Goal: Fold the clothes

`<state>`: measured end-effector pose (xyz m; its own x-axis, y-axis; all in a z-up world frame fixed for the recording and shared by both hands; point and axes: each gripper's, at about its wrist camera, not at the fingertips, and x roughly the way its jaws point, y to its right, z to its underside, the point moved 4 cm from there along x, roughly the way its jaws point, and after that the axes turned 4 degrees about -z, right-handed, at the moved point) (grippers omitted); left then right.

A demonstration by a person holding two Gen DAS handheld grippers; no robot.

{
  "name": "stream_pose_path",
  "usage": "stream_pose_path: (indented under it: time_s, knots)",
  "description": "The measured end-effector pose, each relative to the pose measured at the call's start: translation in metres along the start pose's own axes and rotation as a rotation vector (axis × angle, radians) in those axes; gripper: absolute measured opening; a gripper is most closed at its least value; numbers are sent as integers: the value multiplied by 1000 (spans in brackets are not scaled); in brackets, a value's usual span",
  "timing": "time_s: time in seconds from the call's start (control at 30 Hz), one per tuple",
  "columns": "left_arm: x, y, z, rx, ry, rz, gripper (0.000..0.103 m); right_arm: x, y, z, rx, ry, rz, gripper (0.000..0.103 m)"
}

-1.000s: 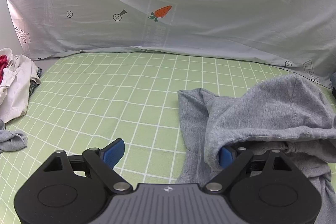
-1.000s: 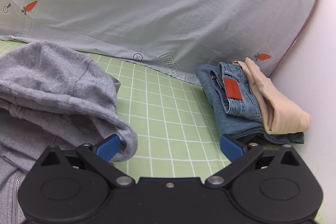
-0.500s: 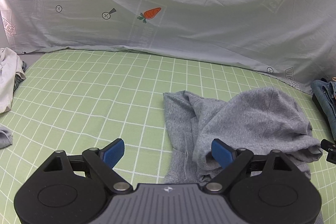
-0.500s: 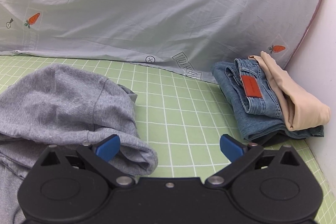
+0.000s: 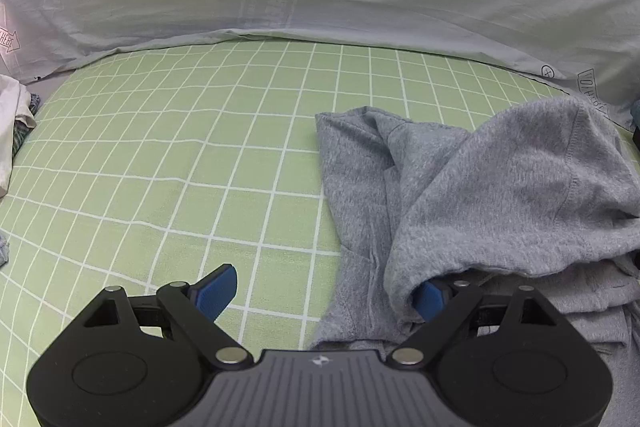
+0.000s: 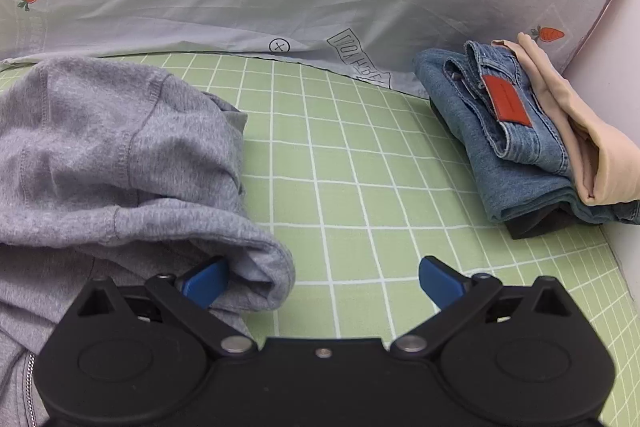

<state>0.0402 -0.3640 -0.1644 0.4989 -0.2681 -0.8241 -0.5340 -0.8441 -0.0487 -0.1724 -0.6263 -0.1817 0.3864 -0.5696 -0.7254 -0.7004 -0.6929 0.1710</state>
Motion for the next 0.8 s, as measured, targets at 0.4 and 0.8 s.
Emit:
stream_pose_path:
  time_s: [0.4,0.8]
  knots:
    - [-32,-5,5,-24,36,55,90,-27,7,15,34,9,-17,103]
    - [-73,-10,75,-10,-57,103,90,-77,11,72,45,-30,-97,103]
